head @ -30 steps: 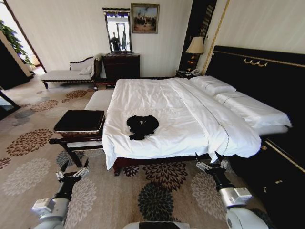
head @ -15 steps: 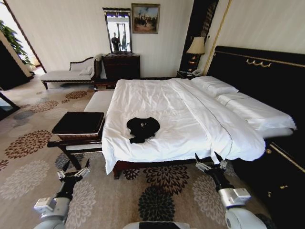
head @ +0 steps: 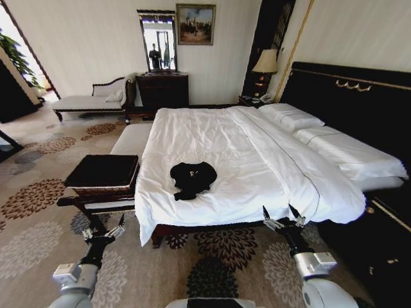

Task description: Fold the clothes on the bed and place them into the basket.

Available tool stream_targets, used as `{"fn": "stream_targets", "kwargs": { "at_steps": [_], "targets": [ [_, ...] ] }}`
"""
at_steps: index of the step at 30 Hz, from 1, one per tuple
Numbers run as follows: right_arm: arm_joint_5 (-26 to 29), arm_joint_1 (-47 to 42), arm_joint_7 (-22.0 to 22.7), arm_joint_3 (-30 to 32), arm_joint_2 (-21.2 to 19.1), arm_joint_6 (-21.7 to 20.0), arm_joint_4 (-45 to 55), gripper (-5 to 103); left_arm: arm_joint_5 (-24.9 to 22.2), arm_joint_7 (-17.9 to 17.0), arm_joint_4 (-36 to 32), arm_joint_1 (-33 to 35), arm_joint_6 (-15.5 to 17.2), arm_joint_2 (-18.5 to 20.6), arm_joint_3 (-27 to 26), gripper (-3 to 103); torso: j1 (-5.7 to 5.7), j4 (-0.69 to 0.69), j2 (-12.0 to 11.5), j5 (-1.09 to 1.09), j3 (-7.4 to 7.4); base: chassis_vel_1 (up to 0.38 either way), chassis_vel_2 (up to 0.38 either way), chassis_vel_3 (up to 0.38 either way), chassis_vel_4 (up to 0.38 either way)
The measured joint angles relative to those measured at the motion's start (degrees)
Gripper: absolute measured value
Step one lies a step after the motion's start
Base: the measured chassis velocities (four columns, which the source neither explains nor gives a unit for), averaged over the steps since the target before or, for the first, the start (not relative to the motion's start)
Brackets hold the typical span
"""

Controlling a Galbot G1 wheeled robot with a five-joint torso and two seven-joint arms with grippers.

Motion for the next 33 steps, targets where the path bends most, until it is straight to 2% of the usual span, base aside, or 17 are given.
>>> {"fn": "stream_targets", "kwargs": {
  "at_steps": [15, 23, 33],
  "targets": [
    [-0.1, 0.2, -1.1, -0.7, 0.6, 0.0, -0.1, 100, 0.3, 0.0, 0.9, -0.2, -0.3, -0.1, 0.6, 99, -0.01, 0.01, 0.0, 0.0, 0.0, -0.08, 0.078, 0.073, -0.074],
    [-0.2, 0.8, -1.4, -1.1, 1.4, 0.0, -0.1, 100, 0.2, 0.0, 0.8, -0.6, 0.4, 1.2, 0.7, 99, -0.02, 0.0, 0.0, 0.0, 0.0, -0.084, 0.078, 0.071, -0.075],
    [0.3, 0.8, -1.5, -1.5, 1.7, 0.0, -0.5, 100, 0.5, 0.0, 1.2, -1.0, 0.9, 0.8, 1.5, 99, -0.01, 0.0, 0.0, 0.0, 0.0, -0.102, 0.111, 0.107, -0.108]
  ]
}}
